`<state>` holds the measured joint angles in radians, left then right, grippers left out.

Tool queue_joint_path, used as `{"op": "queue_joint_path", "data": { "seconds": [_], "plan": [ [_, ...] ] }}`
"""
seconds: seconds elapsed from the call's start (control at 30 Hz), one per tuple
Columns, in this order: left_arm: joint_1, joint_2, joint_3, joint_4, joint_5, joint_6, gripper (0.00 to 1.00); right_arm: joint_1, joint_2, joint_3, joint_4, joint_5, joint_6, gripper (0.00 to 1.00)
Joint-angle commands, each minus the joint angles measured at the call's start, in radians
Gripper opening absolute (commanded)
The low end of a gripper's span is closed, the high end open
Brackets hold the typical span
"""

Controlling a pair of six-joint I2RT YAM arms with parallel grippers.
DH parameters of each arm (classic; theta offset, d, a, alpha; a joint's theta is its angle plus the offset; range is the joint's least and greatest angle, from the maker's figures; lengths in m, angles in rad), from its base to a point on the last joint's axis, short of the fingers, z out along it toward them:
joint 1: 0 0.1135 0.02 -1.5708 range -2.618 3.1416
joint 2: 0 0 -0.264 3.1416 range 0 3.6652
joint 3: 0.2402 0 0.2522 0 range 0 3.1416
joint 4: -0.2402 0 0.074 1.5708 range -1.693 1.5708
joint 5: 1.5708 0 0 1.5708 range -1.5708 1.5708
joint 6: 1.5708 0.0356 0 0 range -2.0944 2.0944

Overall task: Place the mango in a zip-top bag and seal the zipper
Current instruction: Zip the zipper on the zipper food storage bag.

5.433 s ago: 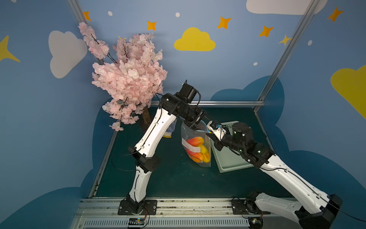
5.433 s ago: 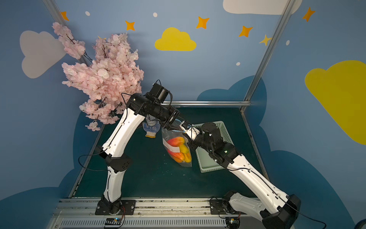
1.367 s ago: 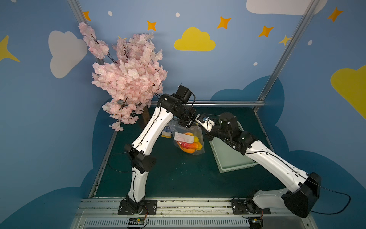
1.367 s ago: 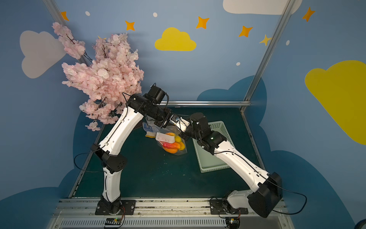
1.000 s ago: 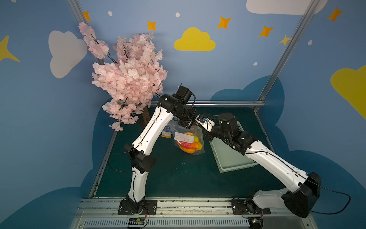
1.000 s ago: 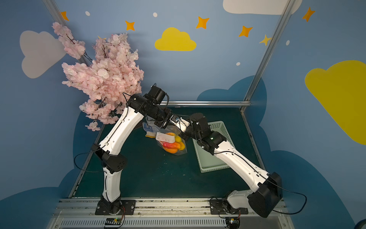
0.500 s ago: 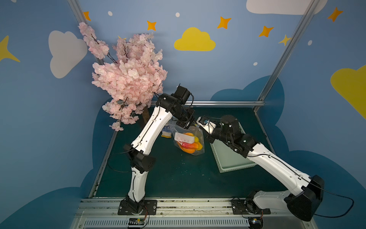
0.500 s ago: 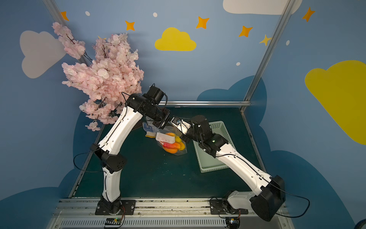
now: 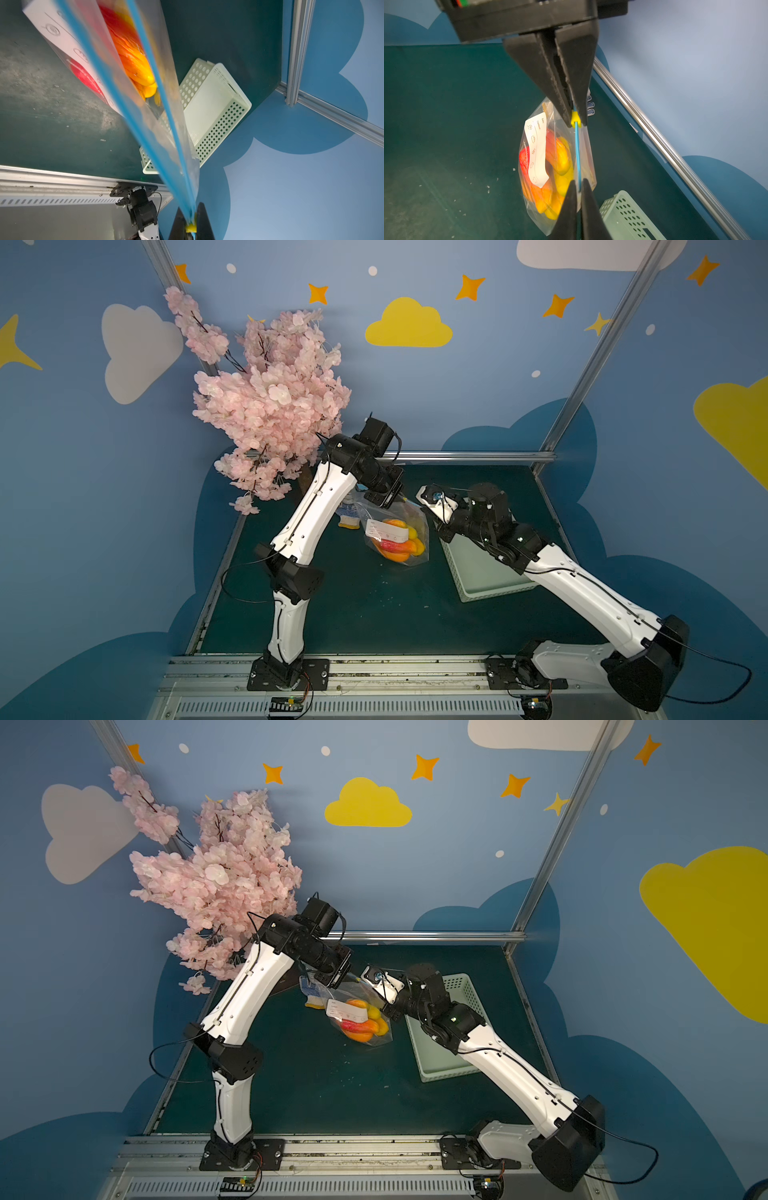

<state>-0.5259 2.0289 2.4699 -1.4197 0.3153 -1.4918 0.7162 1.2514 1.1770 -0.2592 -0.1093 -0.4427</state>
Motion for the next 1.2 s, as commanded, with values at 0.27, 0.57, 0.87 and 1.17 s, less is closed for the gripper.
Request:
{"op": "queue_joint_path", "data": {
  "seconds": [0.27, 0.57, 0.87, 1.17],
  "plan": [
    [-0.014, -0.021, -0.026, 0.012, -0.030, -0.014, 0.03, 0.006, 0.093, 0.107, -0.024, -0.021, 0.034, 0.36],
    [-0.016, -0.029, -0.026, 0.016, -0.030, -0.016, 0.03, 0.006, 0.145, 0.134, -0.026, -0.023, 0.051, 0.23],
    [-0.018, -0.026, -0.025, 0.018, -0.025, -0.011, 0.03, 0.006, 0.142, 0.131, 0.001, -0.028, 0.060, 0.00],
    [0.043, -0.052, -0.064, 0.000, -0.075, 0.043, 0.03, -0.003, 0.036, 0.059, -0.016, 0.021, 0.045, 0.00]
  ]
}}
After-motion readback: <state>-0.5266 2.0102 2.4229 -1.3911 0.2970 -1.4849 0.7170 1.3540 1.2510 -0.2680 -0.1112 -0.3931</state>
